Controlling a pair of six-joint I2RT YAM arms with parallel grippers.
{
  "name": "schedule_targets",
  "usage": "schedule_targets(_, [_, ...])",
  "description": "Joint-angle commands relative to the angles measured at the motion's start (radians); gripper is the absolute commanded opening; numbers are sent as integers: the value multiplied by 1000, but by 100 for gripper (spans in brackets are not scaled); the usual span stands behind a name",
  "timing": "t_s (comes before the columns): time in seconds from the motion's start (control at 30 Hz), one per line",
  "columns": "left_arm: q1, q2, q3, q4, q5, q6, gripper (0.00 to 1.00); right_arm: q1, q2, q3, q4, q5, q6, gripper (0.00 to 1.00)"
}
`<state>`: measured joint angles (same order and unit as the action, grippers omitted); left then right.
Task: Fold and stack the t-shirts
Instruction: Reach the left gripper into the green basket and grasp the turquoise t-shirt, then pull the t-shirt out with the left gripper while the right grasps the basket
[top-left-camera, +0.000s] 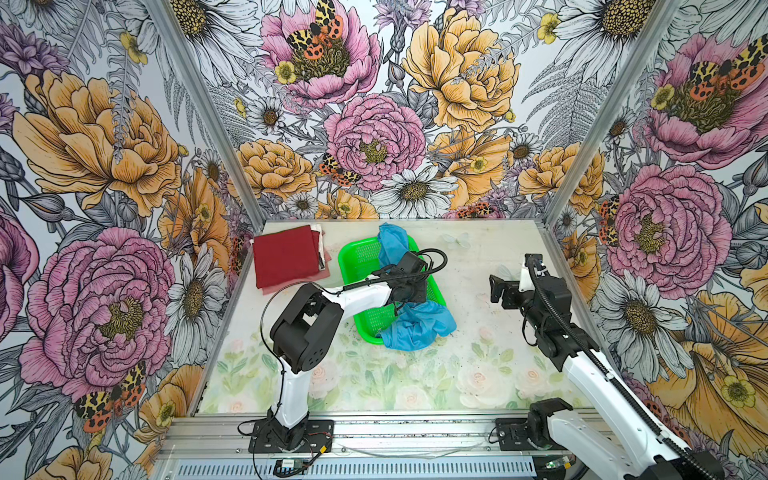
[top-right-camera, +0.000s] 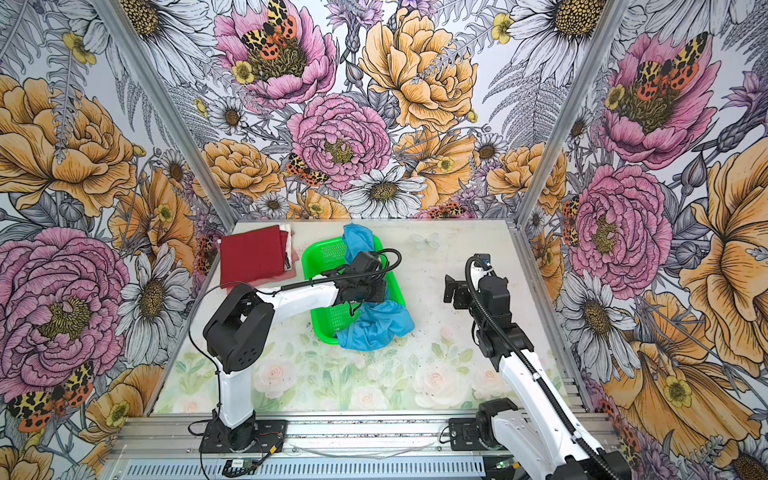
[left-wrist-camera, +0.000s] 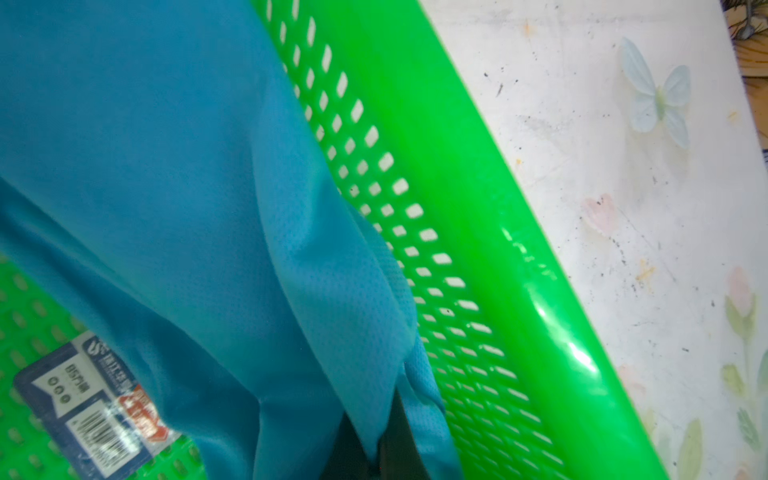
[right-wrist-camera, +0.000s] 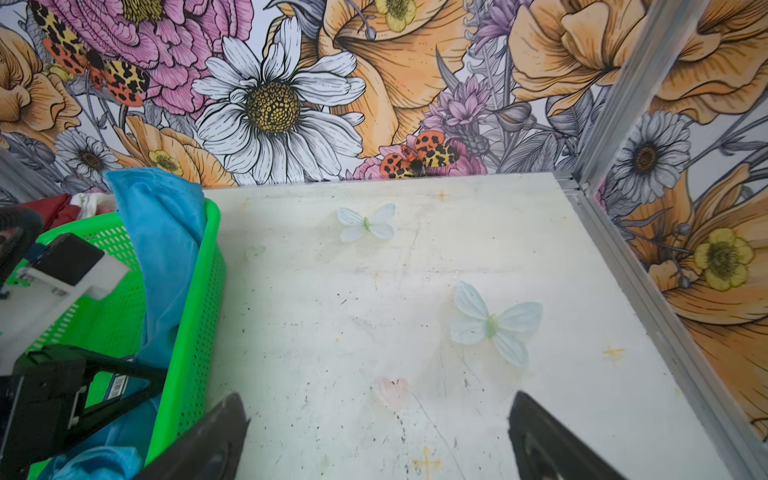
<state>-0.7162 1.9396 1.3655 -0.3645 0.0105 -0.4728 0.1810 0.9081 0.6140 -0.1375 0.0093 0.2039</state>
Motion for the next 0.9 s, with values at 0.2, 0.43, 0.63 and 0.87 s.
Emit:
schedule_targets(0.2, [134,-539,-63,-158,7,103,0,172,272,199,-59,-87,58,100])
schedule_targets(0.43, [413,-950,-31,-410,-43,160,0,385,570,455,-62,-153,95,100])
schedule_targets(0.63, [647,-1082,71,-576,-30,188,0,471,916,739,-82,-188,189,99])
schedule_targets(0.87, [684,-1091,52,-633,28,224,0,458,1224,1014,-197,-85,283,100])
